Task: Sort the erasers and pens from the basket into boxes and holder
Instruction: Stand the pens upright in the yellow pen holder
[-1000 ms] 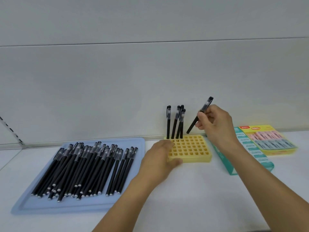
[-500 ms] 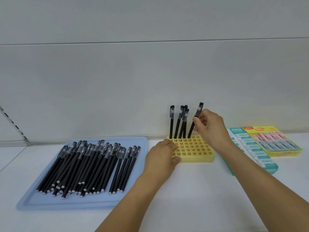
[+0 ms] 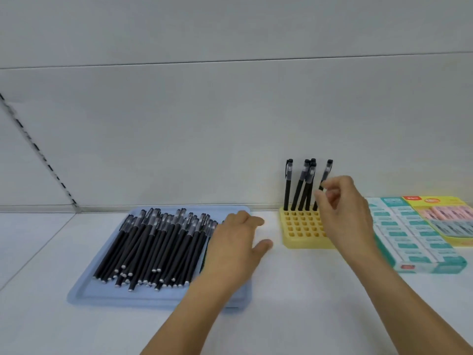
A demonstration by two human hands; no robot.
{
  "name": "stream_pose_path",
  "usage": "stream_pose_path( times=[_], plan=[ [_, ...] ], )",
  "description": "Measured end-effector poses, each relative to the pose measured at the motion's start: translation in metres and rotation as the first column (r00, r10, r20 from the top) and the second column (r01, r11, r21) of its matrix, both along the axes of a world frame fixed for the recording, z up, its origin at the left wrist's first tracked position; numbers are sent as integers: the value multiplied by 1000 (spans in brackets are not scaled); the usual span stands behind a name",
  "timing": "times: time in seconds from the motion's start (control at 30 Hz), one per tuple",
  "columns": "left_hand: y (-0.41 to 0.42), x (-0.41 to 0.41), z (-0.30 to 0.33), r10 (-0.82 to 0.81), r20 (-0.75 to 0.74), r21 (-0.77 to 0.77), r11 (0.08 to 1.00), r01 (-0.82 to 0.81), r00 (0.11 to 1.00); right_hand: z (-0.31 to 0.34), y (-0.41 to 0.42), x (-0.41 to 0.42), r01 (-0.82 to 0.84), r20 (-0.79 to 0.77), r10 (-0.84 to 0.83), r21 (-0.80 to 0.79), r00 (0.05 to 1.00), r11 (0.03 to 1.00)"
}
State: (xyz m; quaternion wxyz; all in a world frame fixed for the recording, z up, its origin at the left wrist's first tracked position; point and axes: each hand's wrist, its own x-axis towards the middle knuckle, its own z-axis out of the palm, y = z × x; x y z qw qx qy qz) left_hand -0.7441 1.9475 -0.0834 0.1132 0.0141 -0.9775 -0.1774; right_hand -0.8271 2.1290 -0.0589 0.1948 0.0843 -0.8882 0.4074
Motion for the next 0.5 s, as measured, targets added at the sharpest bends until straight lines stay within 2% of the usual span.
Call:
stream_pose_path(
  times=[0.07,0.13,0.23,0.3,0.4,0.5],
  plan=[
    [-26,17,3,154,-30,-111,982,-156,988,-1,-25,18,-176,57,171,85,984,981],
    [-47,31,4,253,-30,-168,952,-254,967,-5,-56,33,-354,211,304,266,929,897],
    [-69,41,2,353,-74,-207,909,-361,933,-9,-97,45,-424,286,320,485,903,765],
    [-82,45,2,427,-24,-254,872,-418,904,-9,-114,49,-425,313,293,572,904,702],
    [-96,45,4,485,85,-183,866,-465,870,-5,-125,47,-454,392,253,596,884,662],
    [-101,40,9,465,143,-88,885,-456,874,-6,-133,40,-512,529,234,473,816,717]
  ],
)
